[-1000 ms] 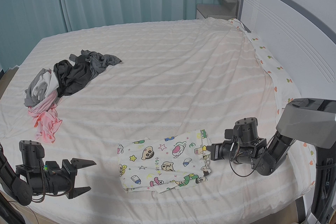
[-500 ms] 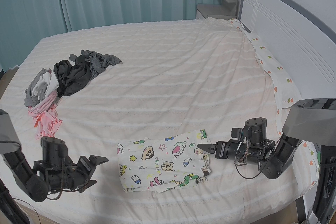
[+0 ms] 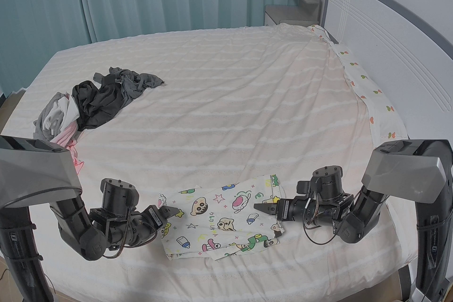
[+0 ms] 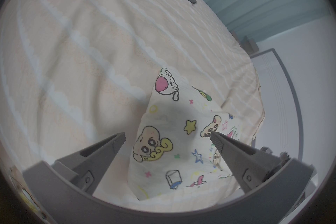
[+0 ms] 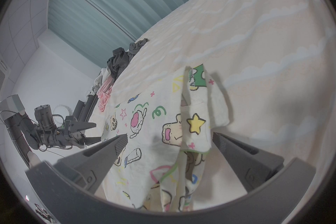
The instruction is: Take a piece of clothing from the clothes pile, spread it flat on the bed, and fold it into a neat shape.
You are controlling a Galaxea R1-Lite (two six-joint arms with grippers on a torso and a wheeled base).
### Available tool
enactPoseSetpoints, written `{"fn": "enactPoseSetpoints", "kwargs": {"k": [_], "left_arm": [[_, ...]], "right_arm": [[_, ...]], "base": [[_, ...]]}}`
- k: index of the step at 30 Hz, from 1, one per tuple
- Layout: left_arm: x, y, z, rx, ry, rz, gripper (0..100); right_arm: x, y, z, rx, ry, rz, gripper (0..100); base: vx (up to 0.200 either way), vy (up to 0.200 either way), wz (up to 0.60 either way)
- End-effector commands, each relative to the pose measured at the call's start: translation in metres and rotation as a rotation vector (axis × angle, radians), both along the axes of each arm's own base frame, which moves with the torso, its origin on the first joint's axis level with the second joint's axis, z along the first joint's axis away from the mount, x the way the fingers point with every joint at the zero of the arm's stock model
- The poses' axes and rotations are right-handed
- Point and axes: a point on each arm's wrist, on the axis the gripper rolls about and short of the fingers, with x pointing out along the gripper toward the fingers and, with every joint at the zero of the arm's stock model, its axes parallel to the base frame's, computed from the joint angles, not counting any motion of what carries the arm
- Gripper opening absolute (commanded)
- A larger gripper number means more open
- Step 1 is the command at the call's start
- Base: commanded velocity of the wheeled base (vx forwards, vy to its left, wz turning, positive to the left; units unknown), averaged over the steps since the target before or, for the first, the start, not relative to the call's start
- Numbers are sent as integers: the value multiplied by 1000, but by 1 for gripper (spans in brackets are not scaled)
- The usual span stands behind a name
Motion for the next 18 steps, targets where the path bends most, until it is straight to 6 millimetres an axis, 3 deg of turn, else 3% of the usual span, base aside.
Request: {"fn": "enactPoseSetpoints", "kwargs": {"k": [1,18], "left_arm": [[6,-3,-16,38,23,-8,100],[26,-19,-22,69,-41,-80,100]], "right_arm": [[4,7,-10,-6,9,12,100],[6,17,-22,9,-13,36,100]], "base": [[0,0,0],[0,0,0]]}}
